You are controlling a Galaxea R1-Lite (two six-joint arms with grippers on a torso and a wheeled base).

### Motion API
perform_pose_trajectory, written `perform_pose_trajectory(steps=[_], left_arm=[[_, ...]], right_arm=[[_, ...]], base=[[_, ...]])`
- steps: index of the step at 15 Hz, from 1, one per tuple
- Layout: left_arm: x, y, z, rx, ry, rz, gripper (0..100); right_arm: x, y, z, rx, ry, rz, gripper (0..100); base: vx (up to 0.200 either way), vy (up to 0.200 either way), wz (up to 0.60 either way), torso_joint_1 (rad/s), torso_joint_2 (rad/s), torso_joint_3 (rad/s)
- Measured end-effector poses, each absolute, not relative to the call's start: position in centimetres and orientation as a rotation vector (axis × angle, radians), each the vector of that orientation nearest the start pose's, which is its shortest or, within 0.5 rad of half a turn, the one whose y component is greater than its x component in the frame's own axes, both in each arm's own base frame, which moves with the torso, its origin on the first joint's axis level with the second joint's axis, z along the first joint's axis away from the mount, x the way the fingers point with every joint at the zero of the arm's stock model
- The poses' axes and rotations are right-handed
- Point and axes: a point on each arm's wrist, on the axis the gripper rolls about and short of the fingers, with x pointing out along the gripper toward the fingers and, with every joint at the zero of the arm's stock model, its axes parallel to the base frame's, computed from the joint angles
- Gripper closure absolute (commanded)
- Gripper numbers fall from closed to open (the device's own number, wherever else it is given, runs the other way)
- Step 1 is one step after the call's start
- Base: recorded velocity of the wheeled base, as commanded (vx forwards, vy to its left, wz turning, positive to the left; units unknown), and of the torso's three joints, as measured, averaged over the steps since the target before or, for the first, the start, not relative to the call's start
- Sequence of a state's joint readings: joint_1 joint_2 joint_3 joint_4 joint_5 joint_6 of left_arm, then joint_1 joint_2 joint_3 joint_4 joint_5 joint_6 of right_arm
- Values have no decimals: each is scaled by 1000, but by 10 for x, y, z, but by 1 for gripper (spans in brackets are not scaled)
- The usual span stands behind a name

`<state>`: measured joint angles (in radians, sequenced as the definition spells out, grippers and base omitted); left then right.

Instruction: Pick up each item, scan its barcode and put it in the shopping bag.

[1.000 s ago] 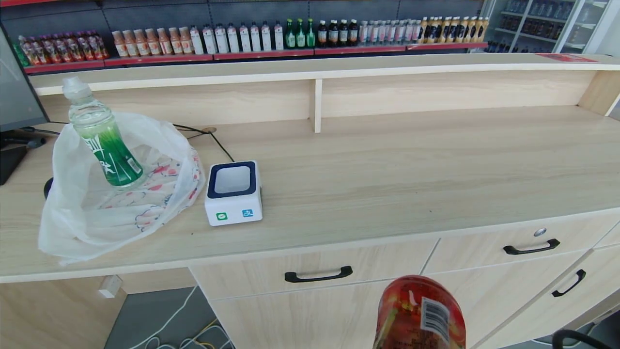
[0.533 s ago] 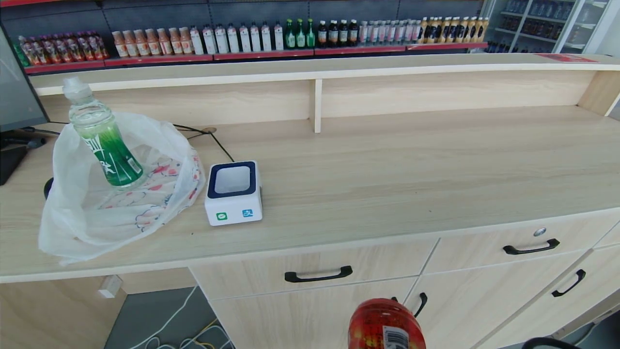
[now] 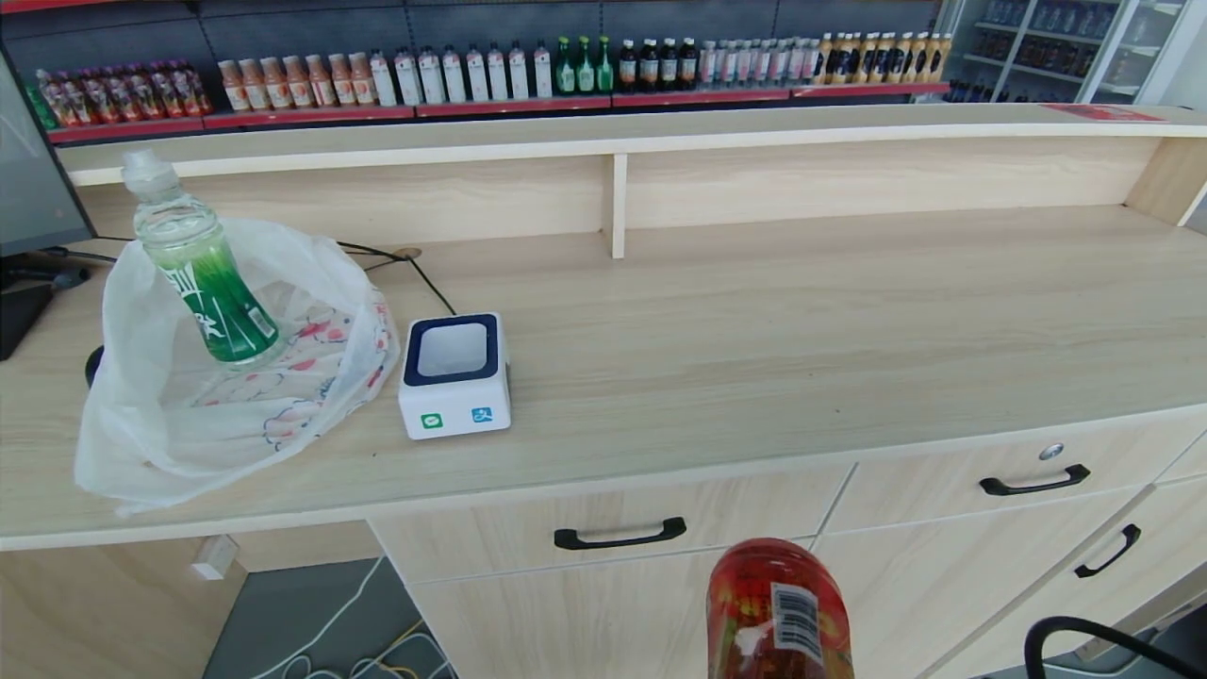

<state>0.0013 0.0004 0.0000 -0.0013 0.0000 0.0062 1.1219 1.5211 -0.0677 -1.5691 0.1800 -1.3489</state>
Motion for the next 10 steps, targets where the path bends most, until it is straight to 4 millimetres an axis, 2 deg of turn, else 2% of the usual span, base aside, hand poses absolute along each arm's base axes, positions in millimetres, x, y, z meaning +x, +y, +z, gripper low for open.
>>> perform_pose_trajectory(steps=[10], left_arm=[[-23, 0, 76, 6, -1, 1, 0]], right_arm=[[79, 161, 151, -1048, -931, 982, 100]], base=[[0, 0, 0, 0, 0, 0]])
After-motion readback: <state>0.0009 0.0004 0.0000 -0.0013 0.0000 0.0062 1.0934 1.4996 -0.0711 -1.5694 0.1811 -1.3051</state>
